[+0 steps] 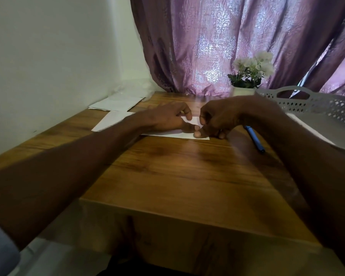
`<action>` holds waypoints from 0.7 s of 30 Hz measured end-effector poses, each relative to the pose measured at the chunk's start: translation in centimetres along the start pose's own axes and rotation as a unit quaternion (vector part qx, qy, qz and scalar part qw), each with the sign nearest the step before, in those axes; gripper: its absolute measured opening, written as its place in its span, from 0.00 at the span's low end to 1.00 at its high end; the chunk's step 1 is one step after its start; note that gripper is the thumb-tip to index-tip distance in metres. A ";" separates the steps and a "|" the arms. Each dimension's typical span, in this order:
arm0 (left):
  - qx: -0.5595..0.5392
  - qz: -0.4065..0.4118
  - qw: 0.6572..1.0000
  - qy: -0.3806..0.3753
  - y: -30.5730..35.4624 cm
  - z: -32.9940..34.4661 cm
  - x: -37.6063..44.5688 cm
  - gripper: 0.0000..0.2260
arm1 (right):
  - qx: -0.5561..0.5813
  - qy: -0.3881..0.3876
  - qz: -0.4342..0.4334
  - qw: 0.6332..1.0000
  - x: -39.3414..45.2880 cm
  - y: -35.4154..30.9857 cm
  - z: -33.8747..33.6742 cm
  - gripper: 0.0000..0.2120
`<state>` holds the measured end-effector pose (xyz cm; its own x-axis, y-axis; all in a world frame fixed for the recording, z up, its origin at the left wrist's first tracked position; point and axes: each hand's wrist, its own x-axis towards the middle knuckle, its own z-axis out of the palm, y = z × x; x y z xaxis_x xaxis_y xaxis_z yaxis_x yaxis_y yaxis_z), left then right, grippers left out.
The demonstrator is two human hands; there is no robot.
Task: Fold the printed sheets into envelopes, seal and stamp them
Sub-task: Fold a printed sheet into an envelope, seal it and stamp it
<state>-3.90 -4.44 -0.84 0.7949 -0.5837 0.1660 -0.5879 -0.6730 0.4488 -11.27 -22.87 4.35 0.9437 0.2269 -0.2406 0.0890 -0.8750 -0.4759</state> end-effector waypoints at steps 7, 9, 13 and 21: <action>-0.003 -0.017 1.000 -0.004 0.1 0.0 -0.1 0.20 | 0.028 -0.046 -0.005 0.999 -0.2 0.6 -0.6 0.19; 0.001 -0.021 1.000 -0.004 0.0 0.0 -0.1 0.15 | 0.066 -0.036 -0.015 0.997 -0.2 1.1 -0.6 0.17; -0.010 -0.015 1.000 0.003 0.0 0.0 -0.2 0.15 | 0.060 -0.019 0.001 0.998 0.4 1.4 -0.5 0.13; -0.043 -0.013 0.999 0.009 0.1 0.0 0.1 0.15 | 0.090 -0.013 0.002 0.996 0.3 1.5 -0.8 0.10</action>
<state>-3.93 -4.56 -0.80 0.8129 -0.5578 0.1676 -0.5521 -0.6464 0.5267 -10.61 -24.44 4.21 0.9352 0.2368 -0.2634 0.0248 -0.7856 -0.6182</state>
